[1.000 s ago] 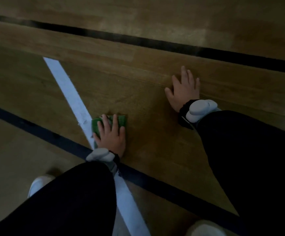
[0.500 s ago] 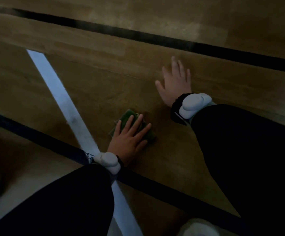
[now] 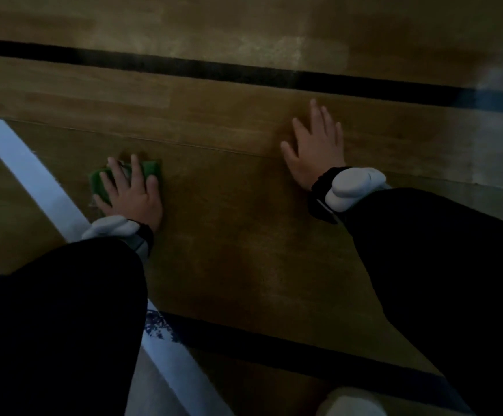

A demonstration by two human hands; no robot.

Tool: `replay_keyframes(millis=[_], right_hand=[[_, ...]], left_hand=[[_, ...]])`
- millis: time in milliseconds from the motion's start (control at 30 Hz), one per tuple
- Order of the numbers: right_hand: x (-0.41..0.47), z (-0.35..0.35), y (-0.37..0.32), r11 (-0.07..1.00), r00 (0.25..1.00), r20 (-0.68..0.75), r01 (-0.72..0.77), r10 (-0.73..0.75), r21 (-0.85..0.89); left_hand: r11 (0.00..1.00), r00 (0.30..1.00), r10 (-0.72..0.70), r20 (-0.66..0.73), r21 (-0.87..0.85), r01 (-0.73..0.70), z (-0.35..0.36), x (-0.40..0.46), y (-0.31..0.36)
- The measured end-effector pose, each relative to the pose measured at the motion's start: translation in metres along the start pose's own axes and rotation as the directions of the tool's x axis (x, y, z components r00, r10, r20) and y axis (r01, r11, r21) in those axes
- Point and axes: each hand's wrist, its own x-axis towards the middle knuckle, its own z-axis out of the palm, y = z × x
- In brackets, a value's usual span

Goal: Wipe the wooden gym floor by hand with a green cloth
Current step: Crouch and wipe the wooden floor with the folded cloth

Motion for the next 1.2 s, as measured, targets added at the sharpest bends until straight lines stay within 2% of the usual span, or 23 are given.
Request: replay_keyframes(millis=[67, 133, 267, 367, 467, 633, 900, 1033, 1100, 1200], right_hand=[[0.003, 0.001, 0.009, 0.998, 0.998, -0.008, -0.055, 0.055, 0.002], [0.003, 0.005, 0.012, 0.997, 0.997, -0.004, -0.08, 0.08, 0.005], [0.006, 0.012, 0.007, 0.997, 0.996, -0.015, -0.083, 0.083, -0.003], [0.008, 0.016, -0.001, 0.997, 0.996, -0.044, -0.078, 0.078, 0.004], [0.008, 0.017, -0.007, 0.998, 0.996, -0.067, -0.054, 0.055, 0.016], [0.008, 0.018, -0.008, 1.0, 0.998, -0.055, -0.027, 0.027, -0.001], [0.01, 0.017, -0.019, 1.0, 0.998, -0.053, -0.02, 0.019, -0.016], [0.011, 0.022, -0.028, 1.0, 0.999, -0.045, -0.008, 0.007, -0.02], [0.01, 0.025, -0.033, 1.0, 0.999, -0.041, -0.005, 0.004, -0.019], [0.011, 0.028, -0.04, 1.0, 0.999, -0.031, 0.015, -0.016, -0.019]], left_hand=[[0.998, 0.998, 0.067, 0.012, 0.001, -0.067, 0.0, 0.003, 0.019], [0.972, 0.972, 0.23, 0.039, 0.043, -0.231, -0.001, 0.005, 0.043], [0.872, 0.877, 0.472, 0.09, 0.098, -0.479, 0.008, -0.016, 0.101], [0.744, 0.758, 0.641, 0.12, 0.144, -0.652, 0.031, -0.055, 0.132], [0.687, 0.696, 0.707, 0.129, 0.108, -0.718, 0.044, -0.078, 0.14], [0.583, 0.604, 0.782, 0.157, 0.159, -0.796, 0.03, -0.055, 0.121], [0.841, 0.842, 0.534, 0.082, 0.052, -0.539, -0.007, 0.011, 0.031], [0.965, 0.965, 0.256, 0.052, 0.042, -0.258, -0.023, 0.043, -0.026], [0.991, 0.991, 0.133, 0.032, 0.03, -0.134, -0.028, 0.051, -0.047], [0.996, 0.996, 0.084, -0.005, 0.017, -0.084, -0.026, 0.054, -0.058]])
